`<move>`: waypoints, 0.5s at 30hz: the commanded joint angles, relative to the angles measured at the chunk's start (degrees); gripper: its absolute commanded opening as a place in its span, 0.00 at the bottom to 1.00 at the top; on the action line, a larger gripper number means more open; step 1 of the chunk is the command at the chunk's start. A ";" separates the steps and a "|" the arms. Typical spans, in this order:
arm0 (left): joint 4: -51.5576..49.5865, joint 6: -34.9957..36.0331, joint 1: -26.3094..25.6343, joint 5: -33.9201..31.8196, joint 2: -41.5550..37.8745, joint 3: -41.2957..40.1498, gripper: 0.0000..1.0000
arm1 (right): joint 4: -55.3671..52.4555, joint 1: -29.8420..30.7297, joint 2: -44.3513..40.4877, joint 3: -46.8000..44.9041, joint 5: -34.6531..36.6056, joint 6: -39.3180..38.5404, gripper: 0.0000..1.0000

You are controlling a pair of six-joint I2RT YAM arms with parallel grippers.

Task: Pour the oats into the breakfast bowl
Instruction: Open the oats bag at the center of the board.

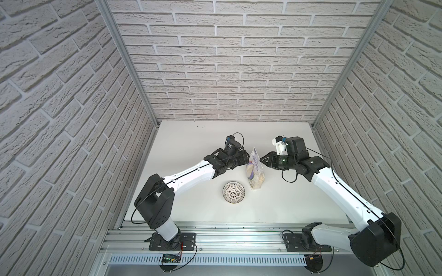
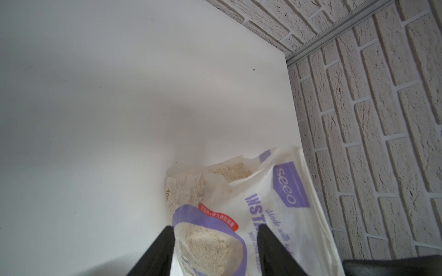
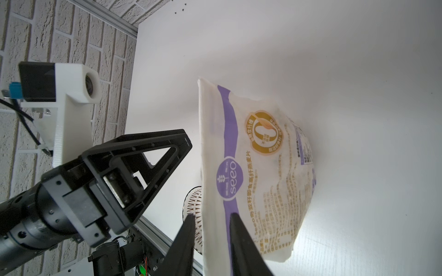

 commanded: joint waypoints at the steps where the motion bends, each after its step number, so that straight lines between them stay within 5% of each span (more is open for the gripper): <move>1: 0.03 0.43 -0.29 0.18 0.68 2.21 0.58 | 2.03 -0.22 0.48 -0.76 -1.47 -0.72 0.28; 15: -0.52 0.47 -0.57 -0.10 0.37 2.50 0.58 | 1.26 -0.22 1.25 -0.35 -0.90 -1.51 0.19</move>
